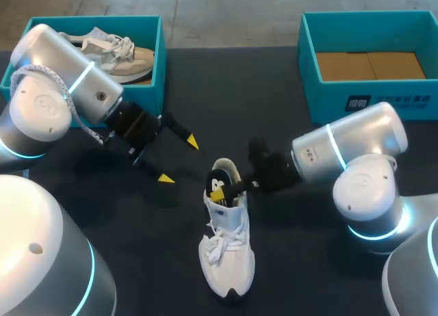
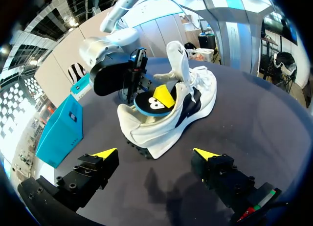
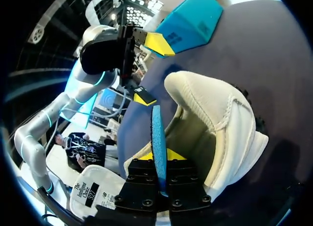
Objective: Take the shoe out of the shoebox, open the shoe tongue, remove and reinsert the insole, then place the shoe into the shoebox
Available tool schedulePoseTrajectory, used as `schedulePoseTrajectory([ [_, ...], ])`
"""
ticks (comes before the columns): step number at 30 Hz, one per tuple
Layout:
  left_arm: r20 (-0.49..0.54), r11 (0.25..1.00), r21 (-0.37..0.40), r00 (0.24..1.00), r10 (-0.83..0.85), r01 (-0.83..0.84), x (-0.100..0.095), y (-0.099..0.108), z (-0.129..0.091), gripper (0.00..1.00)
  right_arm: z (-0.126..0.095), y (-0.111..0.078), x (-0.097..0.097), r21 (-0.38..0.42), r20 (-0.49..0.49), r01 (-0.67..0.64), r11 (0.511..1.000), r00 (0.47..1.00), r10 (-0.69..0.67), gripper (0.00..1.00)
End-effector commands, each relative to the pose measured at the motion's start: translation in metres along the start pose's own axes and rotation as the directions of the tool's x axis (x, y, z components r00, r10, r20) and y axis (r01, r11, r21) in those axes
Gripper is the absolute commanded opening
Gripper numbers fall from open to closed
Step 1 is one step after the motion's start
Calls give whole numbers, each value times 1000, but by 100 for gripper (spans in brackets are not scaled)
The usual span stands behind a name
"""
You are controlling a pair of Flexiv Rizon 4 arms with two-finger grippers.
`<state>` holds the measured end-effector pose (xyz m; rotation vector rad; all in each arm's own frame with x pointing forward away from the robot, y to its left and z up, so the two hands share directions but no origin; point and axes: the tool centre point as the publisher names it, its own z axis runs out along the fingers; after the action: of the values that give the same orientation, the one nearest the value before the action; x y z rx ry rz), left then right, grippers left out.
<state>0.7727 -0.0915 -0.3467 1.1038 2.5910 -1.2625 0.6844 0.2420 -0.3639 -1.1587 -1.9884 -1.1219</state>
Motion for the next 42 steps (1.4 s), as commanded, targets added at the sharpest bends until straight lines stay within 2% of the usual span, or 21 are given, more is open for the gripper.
schedulePoseTrajectory([
  [1,-2,1000,-3,1000,0,0,0,0,0,100,5,-9,2,2,18,-7,1000,1000,7,0],
  [8,-2,1000,-3,1000,0,0,0,0,0,100,-4,-3,9,-62,44,61,996,997,-58,2],
  [10,-2,1000,-3,1000,0,0,0,0,0,100,-7,2,12,-77,55,87,993,995,-83,31],
  [12,-2,1000,-3,1000,0,0,0,0,0,100,-9,7,14,-84,64,112,990,992,-107,40],
  [19,-2,1000,-3,1000,0,0,0,0,0,100,-13,20,20,-91,80,170,981,983,-163,43],
  [28,-2,1000,-3,1000,0,0,0,0,0,100,-16,28,25,-113,101,211,971,975,-200,48],
  [30,-2,1000,-3,1000,0,0,0,0,0,100,-18,27,25,-129,114,215,968,973,-201,50],
  [31,-2,1000,-3,1000,0,0,0,0,0,100,-19,27,25,-130,114,215,968,973,-200,56],
  [39,-2,1000,-3,1000,0,0,0,0,0,100,-22,21,18,-160,121,195,968,977,-177,40],
  [42,-2,1000,-3,1000,0,0,0,0,0,100,-23,22,14,-174,120,188,967,978,-169,23],
])
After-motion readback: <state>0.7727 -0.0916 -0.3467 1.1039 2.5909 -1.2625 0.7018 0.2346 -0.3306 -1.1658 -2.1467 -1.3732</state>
